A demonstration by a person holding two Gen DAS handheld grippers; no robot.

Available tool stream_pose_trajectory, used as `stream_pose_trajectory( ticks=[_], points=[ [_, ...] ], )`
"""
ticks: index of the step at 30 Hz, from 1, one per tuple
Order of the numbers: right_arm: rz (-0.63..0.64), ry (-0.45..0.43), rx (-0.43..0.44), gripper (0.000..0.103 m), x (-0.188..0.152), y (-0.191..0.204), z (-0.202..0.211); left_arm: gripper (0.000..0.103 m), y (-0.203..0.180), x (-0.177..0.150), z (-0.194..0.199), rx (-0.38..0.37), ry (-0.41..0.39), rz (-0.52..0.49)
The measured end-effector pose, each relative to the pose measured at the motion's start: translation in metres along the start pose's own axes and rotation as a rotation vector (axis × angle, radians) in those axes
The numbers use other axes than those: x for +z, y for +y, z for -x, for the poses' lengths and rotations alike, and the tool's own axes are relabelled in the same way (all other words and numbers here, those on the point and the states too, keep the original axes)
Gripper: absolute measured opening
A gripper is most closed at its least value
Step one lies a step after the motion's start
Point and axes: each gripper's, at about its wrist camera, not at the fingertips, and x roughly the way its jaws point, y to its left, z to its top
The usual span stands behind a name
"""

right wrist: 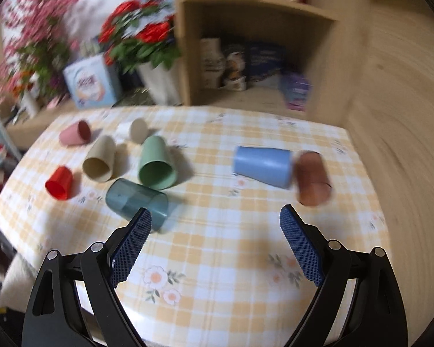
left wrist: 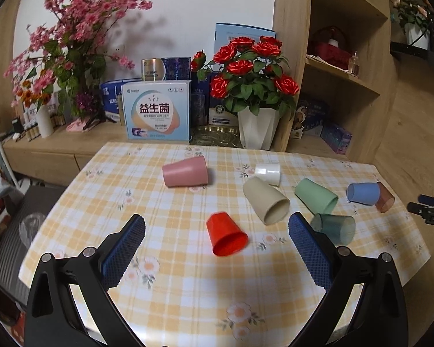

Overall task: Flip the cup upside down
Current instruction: 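Move the right tool toward the small white cup and open it, then close the right gripper around the white cup's body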

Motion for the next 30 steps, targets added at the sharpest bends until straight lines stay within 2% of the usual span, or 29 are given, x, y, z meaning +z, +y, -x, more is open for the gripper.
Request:
stream_pose_trajectory(
  ticks=[6, 12, 14, 16, 20, 24, 25, 26, 30],
  points=[
    [0.207, 0.092, 0.082, 0.087, 0.051, 0.048, -0.06, 0.097, 0.021, 0.013, -0.025, 0.018, 0.002, 0.012],
    [0.422, 0.194, 0.125, 0.087, 0.108, 0.099, -0.132, 0.097, 0.044, 0.007, -0.054, 0.022, 0.045, 0.05],
    [0.534, 0.254, 0.117, 0.087, 0.121, 0.121, -0.166, 0.097, 0.051, 0.004, -0.062, 0.022, 0.055, 0.061],
    [0.617, 0.277, 0.092, 0.087, 0.128, 0.137, -0.189, 0.097, 0.061, -0.001, -0.071, 0.021, 0.067, 0.083],
    [0.661, 0.295, 0.126, 0.087, 0.154, 0.164, -0.227, 0.097, 0.077, -0.01, -0.084, 0.036, 0.091, 0.104],
    [0.764, 0.323, 0.159, 0.087, 0.169, 0.195, -0.261, 0.097, 0.09, -0.017, -0.092, 0.047, 0.115, 0.125],
    [0.801, 0.341, 0.162, 0.083, 0.169, 0.202, -0.268, 0.097, 0.093, -0.019, -0.093, 0.046, 0.12, 0.133],
    [0.825, 0.357, 0.164, 0.068, 0.169, 0.207, -0.275, 0.097, 0.096, -0.02, -0.094, 0.042, 0.12, 0.143],
    [0.824, 0.415, 0.192, 0.066, 0.176, 0.218, -0.299, 0.097, 0.101, -0.024, -0.095, 0.034, 0.124, 0.171]
  ],
)
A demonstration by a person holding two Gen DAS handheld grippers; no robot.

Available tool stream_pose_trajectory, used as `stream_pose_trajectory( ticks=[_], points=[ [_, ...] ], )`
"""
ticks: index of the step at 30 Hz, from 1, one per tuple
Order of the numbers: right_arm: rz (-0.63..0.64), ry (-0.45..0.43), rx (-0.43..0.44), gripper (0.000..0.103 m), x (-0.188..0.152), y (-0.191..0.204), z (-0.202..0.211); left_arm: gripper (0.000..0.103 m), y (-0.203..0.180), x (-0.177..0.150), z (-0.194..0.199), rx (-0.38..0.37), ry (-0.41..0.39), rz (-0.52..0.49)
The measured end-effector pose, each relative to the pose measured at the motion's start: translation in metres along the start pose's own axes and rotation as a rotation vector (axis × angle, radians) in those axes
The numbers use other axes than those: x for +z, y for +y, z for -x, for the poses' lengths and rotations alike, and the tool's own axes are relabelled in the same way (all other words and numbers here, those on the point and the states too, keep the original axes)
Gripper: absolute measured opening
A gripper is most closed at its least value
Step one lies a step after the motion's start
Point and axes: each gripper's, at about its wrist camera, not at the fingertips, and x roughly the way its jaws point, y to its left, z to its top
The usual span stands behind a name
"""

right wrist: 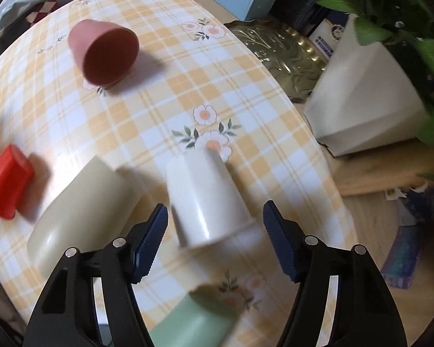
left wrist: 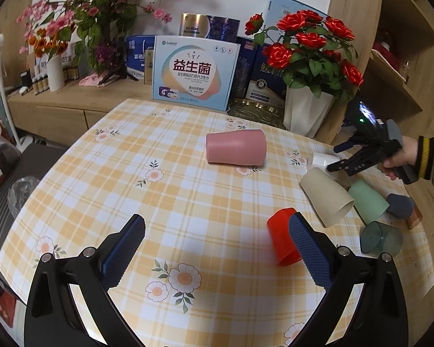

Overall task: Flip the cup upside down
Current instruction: 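Close the right gripper around the white cup's body, then lift the white cup with the right gripper and turn it rim-down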

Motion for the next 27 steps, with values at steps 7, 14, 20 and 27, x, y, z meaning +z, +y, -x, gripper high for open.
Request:
stream_pose_trajectory(
  ticks=[7, 14, 20, 27],
  points=[
    [-0.021, 0.072, 0.077, 0.066, 0.016, -0.005, -0.021, 0.097, 0.003, 0.001, -0.003, -0.01, 0.008, 0.036],
    [-0.174, 0.16, 0.138, 0.062, 0.015, -0.019, -0.043, 0.097, -0.001, 0.003, -0.003, -0.028, 0.005, 0.044],
    [-0.287, 0.161, 0.141, 0.059, 0.008, -0.029, -0.037, 0.097, -0.005, 0.001, -0.003, -0.035, 0.012, 0.051],
    [-0.431, 0.061, 0.077, 0.059, -0.032, -0.046, 0.007, 0.097, -0.008, 0.0, 0.011, -0.044, -0.005, 0.062]
  ],
)
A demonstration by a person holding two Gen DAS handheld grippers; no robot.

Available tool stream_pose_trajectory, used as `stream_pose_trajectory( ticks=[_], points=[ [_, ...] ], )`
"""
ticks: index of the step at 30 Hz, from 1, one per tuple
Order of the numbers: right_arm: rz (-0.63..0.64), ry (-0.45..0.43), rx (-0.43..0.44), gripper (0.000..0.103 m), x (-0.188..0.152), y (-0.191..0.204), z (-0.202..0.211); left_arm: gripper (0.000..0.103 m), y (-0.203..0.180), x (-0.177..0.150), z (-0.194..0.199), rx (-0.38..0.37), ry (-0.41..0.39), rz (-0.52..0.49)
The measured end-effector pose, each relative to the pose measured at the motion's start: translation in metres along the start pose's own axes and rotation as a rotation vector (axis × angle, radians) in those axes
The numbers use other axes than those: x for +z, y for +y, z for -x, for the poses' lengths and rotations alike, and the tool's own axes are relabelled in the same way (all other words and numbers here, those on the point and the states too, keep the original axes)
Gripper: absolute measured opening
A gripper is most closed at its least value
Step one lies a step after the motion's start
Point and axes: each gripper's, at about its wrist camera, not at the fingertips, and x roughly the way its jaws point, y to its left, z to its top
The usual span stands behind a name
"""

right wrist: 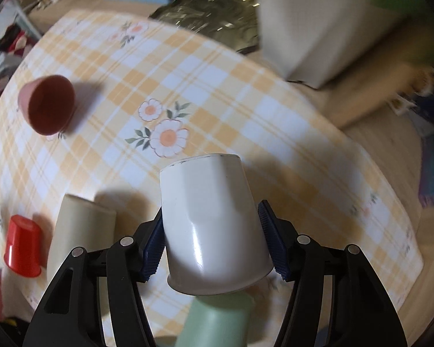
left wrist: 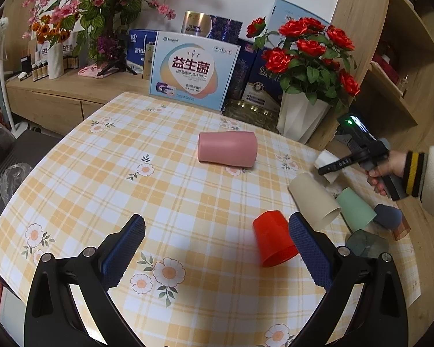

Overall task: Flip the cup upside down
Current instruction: 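Lift the white cup with the right gripper and turn it rim-down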

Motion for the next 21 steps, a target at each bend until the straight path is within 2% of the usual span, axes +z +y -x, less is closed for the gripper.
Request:
stream_pose_trajectory(
  ticks=[8, 12, 17, 21],
  points=[
    [-0.194, -0.165, 0.006, 0.059, -0.083, -0.039, 0.063, 0.097, -0.015, -0.007, 0.022, -0.022, -0.023, -0.027],
    [-0.28, -0.221, -0.012, 0.059, -0.147, -0.062, 0.101, 0.097, -0.029, -0.018, 0.029, -0.032, -0.02, -0.052],
    [-0.375, -0.257, -0.034, 0.059, -0.226, -0.076, 0.124, 0.097, -0.044, -0.029, 0.041, -0.046, -0.017, -0.073],
    [-0.454, -0.275, 0.023, 0.059, -0.294, -0.067, 0.124, 0.097, -0.055, -0.039, 0.05, -0.05, -0.011, -0.087]
  ],
)
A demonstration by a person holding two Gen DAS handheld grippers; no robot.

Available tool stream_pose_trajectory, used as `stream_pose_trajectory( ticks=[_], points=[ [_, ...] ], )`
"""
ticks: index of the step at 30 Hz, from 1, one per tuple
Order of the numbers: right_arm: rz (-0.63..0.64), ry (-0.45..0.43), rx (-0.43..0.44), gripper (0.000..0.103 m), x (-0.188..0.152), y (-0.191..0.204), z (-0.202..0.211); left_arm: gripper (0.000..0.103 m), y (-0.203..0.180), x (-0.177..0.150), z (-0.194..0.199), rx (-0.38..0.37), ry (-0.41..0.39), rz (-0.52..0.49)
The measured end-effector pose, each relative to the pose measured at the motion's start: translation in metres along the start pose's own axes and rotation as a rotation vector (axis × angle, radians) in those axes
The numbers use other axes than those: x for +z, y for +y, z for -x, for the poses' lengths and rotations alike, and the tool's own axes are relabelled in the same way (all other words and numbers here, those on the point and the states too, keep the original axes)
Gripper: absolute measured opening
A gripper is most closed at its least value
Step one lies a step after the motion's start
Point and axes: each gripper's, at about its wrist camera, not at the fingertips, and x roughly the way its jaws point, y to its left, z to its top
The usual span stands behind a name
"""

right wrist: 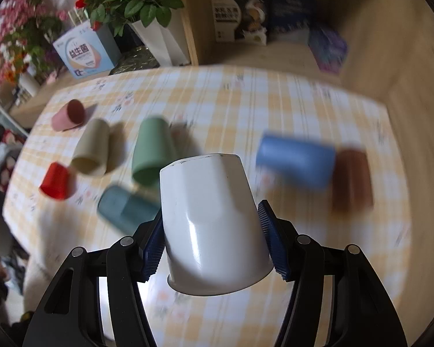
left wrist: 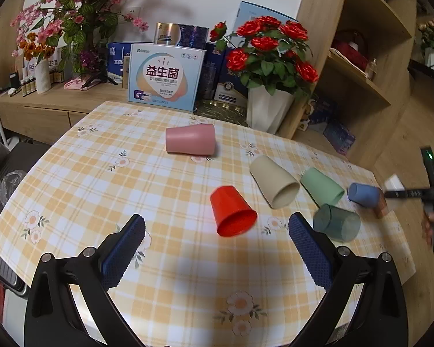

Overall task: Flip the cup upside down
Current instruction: 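Lift the white cup with the right gripper and turn it rim-down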

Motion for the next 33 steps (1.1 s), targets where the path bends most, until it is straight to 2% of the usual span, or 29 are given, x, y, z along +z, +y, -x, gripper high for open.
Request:
stream_pose_trajectory(
  ticks=[5, 9, 13, 16, 21, 27, 33],
  points=[
    [-0.105, -0.002, 0.128, 0.059, -0.068, 0.006, 0.003, 0.097, -0.013, -0.011, 0.007, 0.001, 0.012, -0.024],
    [-0.142, 0.001, 0.228, 0.059, -0.099, 0.039, -0.008, 0.097, -0.02, -0.017, 0.009, 0.0, 0.021, -0.028],
    [-0.185, 0.032, 0.279, 0.059, -0.112, 0.08, -0.036, 0.097, -0.024, -0.02, 0.009, 0.001, 0.028, -0.032],
    [-0.15, 0.058, 0.276, 0.059, -0.108, 0.119, -0.06, 0.097, -0.026, -0.023, 0.011, 0.006, 0.034, -0.045],
    [-0.139, 0.103, 0.299, 0.059, -0.105, 0.161, -0.083, 0.097, -0.017, -0.025, 0.014, 0.009, 0.046, -0.014],
    [-0.129, 0.095, 0.256, 0.059, -0.1, 0.18, -0.095, 0.097, -0.011, -0.026, 0.01, 0.015, 0.061, 0.003],
    [-0.088, 0.091, 0.221, 0.059, -0.101, 0.181, -0.101, 0.097, -0.011, -0.027, 0.004, 0.036, 0.08, -0.002]
  ],
)
